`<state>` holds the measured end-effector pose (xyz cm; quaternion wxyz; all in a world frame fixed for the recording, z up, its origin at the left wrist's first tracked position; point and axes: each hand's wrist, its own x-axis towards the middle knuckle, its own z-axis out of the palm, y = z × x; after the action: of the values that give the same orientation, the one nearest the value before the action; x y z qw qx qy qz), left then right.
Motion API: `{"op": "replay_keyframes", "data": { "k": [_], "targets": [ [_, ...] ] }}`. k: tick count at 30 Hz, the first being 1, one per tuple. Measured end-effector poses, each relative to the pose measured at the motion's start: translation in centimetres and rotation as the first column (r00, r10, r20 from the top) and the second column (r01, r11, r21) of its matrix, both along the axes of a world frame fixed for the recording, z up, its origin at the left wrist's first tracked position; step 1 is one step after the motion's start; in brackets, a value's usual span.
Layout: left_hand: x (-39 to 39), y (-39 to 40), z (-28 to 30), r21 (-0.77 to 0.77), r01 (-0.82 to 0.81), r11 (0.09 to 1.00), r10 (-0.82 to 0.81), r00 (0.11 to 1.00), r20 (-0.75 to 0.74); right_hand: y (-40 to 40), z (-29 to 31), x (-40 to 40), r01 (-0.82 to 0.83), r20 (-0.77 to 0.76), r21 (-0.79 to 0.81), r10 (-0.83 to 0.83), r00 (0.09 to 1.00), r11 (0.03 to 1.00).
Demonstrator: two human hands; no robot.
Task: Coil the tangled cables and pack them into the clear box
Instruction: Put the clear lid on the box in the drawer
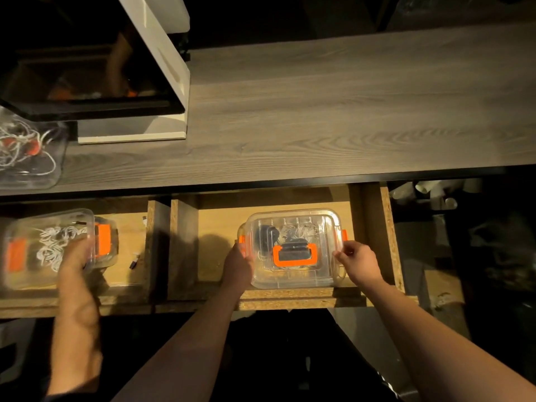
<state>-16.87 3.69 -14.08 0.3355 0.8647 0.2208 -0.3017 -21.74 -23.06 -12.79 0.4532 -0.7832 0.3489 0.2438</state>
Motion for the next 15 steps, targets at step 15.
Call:
{"op": "replay_keyframes", "data": {
  "k": [15],
  "targets": [
    [2.1, 0.3, -1.8, 0.008, -0.147, 0.989, 0.147, 0.986, -0.077, -0.4, -0.4, 2.9, 0.124, -0.098, 0.079, -0.116, 0.988, 0.989]
  ]
}}
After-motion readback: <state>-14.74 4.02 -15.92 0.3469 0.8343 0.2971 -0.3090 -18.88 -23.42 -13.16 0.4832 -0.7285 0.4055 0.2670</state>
